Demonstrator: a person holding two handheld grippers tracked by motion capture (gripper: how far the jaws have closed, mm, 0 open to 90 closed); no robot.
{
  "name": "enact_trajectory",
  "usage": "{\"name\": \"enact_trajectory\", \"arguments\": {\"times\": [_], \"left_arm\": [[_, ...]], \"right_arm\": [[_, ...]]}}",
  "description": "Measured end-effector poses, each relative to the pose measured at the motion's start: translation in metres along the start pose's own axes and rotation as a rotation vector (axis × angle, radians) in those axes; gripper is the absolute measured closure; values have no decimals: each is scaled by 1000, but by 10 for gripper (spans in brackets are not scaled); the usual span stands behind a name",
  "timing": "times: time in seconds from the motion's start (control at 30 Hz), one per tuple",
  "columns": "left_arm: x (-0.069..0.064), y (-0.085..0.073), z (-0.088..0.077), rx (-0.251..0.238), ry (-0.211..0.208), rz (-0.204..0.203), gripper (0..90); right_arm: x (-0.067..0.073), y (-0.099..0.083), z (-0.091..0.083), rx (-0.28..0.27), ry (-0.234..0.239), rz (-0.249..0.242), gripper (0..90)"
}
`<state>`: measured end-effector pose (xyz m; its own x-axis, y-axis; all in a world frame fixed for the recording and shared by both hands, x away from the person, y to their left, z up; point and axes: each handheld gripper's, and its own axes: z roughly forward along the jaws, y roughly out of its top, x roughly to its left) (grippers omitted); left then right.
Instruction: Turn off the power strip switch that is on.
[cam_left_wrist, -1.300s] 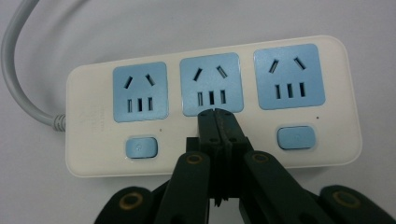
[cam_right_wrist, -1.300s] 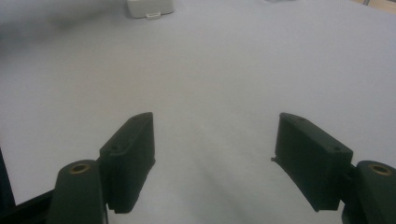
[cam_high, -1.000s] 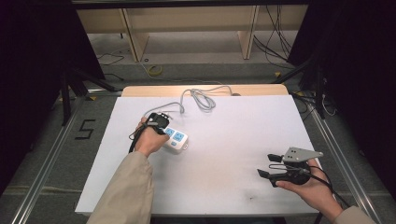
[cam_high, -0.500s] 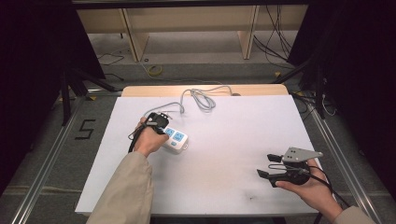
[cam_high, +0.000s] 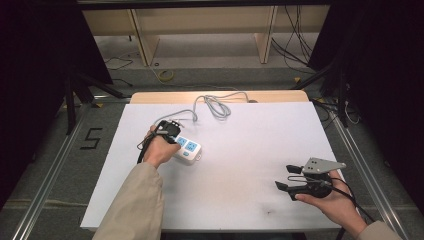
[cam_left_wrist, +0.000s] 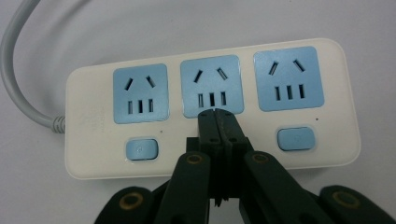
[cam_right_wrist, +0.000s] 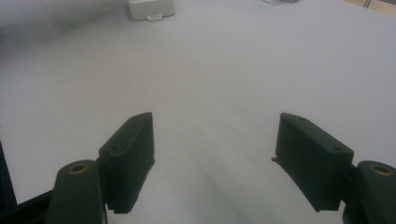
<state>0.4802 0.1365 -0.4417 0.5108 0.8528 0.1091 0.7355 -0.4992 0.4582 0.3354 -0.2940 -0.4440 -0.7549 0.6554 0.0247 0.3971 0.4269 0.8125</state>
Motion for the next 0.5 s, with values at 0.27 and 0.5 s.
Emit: {"name": "enact_trajectory", "arguments": {"times": [0.27, 0.5], "left_arm": [[1, 0, 0, 4, -3, 2, 900], [3, -1, 0, 4, 36, 9, 900]], "right_arm": [[0, 0, 0, -1, 0, 1, 286], [0, 0, -1, -2, 1, 1, 287]]}}
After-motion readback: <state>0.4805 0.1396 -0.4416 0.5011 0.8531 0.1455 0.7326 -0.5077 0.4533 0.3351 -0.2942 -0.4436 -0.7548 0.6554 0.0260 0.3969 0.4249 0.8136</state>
